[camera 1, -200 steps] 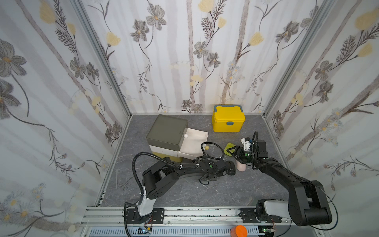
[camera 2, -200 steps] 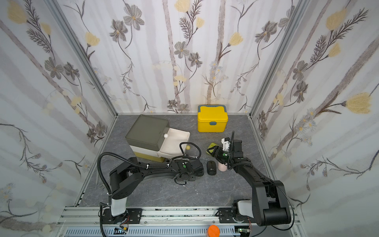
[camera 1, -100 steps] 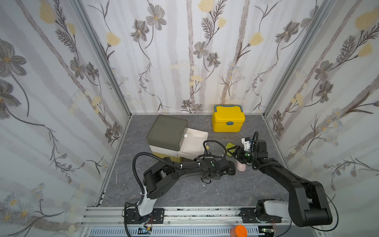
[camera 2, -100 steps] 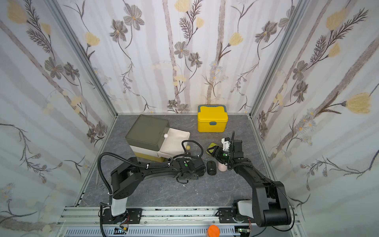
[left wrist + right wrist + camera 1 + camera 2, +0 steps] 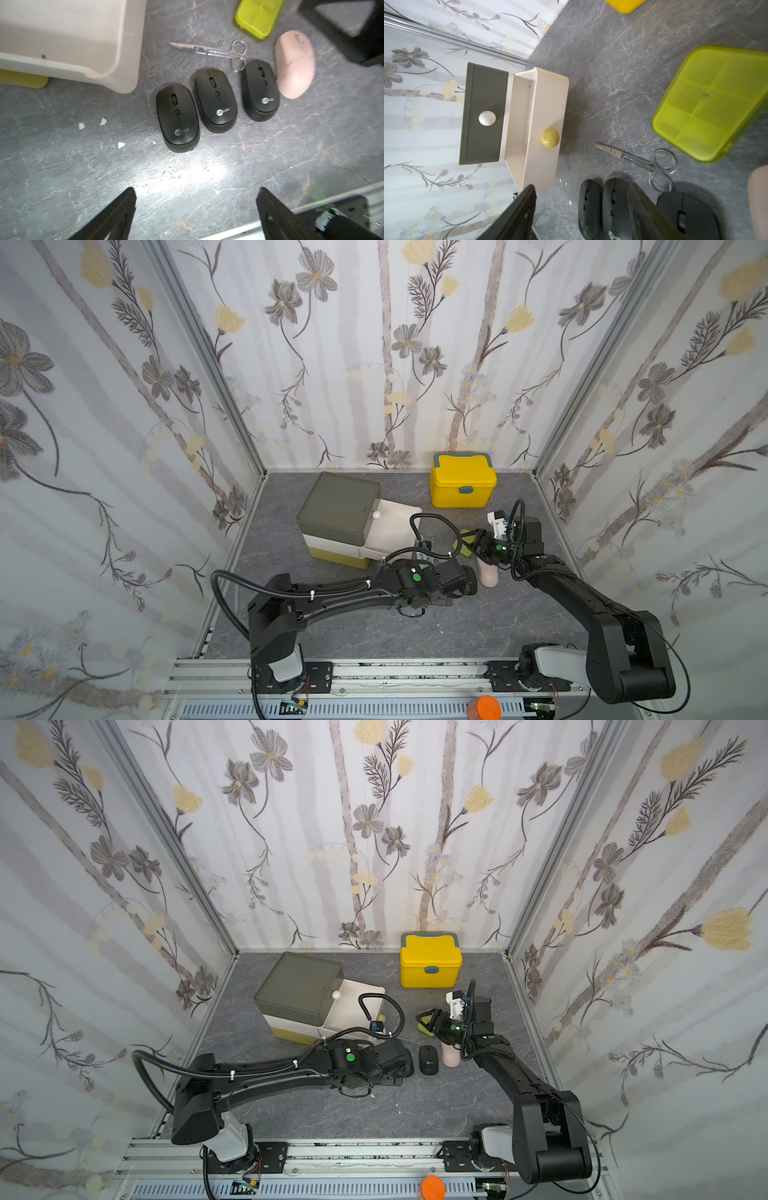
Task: Take the mice out of the drawer
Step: Place the mouse at the center of the board.
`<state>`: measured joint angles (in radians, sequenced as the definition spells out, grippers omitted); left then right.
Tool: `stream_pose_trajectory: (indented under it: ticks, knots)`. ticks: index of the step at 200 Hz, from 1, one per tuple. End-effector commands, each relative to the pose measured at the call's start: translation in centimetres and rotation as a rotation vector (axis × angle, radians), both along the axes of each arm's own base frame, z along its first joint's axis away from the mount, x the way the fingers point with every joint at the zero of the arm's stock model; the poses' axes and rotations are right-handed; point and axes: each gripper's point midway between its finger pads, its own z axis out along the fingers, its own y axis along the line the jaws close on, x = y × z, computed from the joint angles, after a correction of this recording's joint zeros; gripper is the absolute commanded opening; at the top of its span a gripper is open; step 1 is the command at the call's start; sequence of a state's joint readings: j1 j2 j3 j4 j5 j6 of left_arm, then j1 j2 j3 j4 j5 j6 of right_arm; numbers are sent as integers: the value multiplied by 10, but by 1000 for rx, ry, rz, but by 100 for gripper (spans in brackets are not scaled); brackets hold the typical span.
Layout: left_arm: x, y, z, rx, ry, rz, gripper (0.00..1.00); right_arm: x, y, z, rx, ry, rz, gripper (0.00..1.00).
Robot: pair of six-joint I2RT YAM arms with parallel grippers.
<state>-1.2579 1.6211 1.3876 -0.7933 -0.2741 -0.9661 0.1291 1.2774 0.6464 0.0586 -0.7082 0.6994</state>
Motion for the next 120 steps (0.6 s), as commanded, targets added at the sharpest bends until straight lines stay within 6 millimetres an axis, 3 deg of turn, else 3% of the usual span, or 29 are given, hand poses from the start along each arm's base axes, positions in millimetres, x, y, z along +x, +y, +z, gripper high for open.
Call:
stream_pose_trajectory:
  ticks: [1, 32, 68, 88, 92, 120]
  knots:
    - [6, 8, 43, -74, -103, -55, 93, 2, 20, 14, 40, -27, 41, 69]
    - [29, 41, 96, -197, -208, -4, 93, 4, 52, 21, 59, -41, 68, 68]
    - [68, 104, 147, -260, -360, 121, 90, 11, 83, 25, 86, -39, 80, 62]
    - [89, 136, 160, -252, -413, 183, 88, 9, 102, 19, 95, -21, 93, 60]
    - [93, 141, 161, -249, -418, 189, 88, 14, 108, 30, 105, -42, 98, 60]
    - [121, 171, 160, -171, -437, 245, 88, 18, 129, 27, 116, -21, 103, 57]
